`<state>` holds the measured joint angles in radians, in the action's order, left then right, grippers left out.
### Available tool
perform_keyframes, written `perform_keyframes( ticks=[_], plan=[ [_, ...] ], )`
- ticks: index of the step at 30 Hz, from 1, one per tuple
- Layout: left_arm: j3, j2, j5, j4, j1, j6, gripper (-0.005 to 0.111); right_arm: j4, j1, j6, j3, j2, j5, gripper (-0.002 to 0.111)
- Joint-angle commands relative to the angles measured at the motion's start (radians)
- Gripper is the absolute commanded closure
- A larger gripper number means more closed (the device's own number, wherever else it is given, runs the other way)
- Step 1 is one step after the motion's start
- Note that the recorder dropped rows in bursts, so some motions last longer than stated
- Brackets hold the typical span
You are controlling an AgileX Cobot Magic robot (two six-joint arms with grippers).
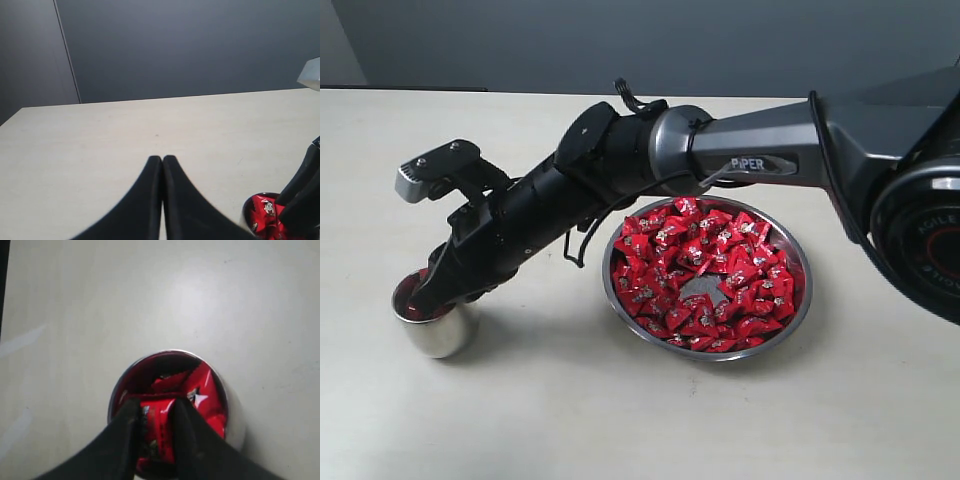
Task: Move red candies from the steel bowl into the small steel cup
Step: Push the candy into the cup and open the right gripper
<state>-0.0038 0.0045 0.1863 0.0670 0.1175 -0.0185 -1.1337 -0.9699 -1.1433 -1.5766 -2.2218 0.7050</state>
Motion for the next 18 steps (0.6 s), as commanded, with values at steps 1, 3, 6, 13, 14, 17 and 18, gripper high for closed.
perform_keyframes(
  ticks=[1,3,6,13,14,17,18],
  plan=[
    [0.004,-0.004,-0.006,0.001,0.001,-0.001,0.106,0.006,0.0,0.007,-0.011,-0.004,-0.008,0.083],
    [0.004,-0.004,-0.006,0.001,0.001,-0.001,0.106,0.01,0.0,0.034,-0.017,-0.004,-0.007,0.072],
    [0.004,-0.004,-0.006,0.001,0.001,-0.001,0.106,0.012,0.0,0.044,-0.029,-0.004,-0.007,0.069],
    [0.004,-0.004,-0.006,0.001,0.001,-0.001,0.106,0.014,-0.008,0.044,-0.043,-0.004,-0.004,0.069],
    [0.004,-0.004,-0.006,0.001,0.001,-0.001,0.106,0.014,-0.009,0.044,-0.047,-0.004,-0.004,0.069],
    [0.004,-0.004,-0.006,0.001,0.001,-0.001,0.106,0.01,-0.009,0.044,-0.049,-0.004,-0.004,0.069],
    [0.004,-0.004,-0.006,0.001,0.001,-0.001,0.106,0.01,-0.009,0.044,-0.051,-0.004,-0.004,0.069]
  ],
)
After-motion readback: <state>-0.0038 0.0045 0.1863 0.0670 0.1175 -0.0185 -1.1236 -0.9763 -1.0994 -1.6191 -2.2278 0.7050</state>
